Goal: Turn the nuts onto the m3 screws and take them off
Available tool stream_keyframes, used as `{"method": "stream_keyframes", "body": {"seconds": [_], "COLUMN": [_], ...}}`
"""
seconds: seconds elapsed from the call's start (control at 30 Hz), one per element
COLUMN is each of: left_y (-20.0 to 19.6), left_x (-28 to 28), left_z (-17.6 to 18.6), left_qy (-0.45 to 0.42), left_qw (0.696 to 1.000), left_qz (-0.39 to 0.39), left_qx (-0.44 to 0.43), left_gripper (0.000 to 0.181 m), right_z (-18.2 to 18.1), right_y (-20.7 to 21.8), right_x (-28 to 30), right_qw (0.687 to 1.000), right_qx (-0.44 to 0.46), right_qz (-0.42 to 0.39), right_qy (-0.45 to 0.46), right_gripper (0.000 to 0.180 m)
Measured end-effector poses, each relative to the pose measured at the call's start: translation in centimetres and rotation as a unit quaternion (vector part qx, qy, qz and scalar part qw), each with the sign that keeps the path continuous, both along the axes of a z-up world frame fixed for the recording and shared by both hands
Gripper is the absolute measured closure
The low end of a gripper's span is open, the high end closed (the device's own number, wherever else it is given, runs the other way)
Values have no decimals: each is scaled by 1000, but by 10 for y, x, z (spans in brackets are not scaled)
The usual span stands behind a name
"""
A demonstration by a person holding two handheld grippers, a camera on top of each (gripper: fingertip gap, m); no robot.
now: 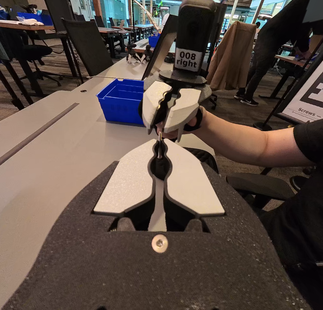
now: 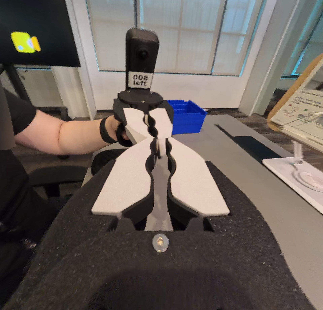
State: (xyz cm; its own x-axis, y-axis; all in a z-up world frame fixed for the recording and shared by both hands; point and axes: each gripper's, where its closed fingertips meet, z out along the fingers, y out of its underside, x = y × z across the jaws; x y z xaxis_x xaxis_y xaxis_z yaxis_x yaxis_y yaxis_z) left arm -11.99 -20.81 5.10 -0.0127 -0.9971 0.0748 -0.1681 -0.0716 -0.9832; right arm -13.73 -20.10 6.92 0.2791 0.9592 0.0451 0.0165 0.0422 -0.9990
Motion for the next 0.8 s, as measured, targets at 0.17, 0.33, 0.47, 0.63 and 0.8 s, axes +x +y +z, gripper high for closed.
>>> {"method": "stream_keyframes", "body": {"seconds": [0.17,0.33,0.47,0.63,0.8], "left_y": [-3,-8,-6,-2,6], "left_x": [1,1,1,0,-3], "left_z": [-1,-4,-6,-7,6], "left_qy": [1,11,6,-14,-50], "left_qw": [1000,1000,1000,999,992], "left_qz": [-9,-21,-17,-20,-34], "left_qx": [-1,4,-8,-40,-112], "left_gripper": [179,179,157,159,167], "right_z": [-4,-8,-1,4,3], "right_y": [-5,-10,-9,-2,2], "right_x": [-3,-3,-1,5,2], "right_qw": [999,999,997,994,990], "right_qx": [-21,-30,-49,-84,-118], "right_qz": [26,45,48,41,42], "right_qy": [-1,0,32,59,69], "right_gripper": [177,178,178,178,178]}}
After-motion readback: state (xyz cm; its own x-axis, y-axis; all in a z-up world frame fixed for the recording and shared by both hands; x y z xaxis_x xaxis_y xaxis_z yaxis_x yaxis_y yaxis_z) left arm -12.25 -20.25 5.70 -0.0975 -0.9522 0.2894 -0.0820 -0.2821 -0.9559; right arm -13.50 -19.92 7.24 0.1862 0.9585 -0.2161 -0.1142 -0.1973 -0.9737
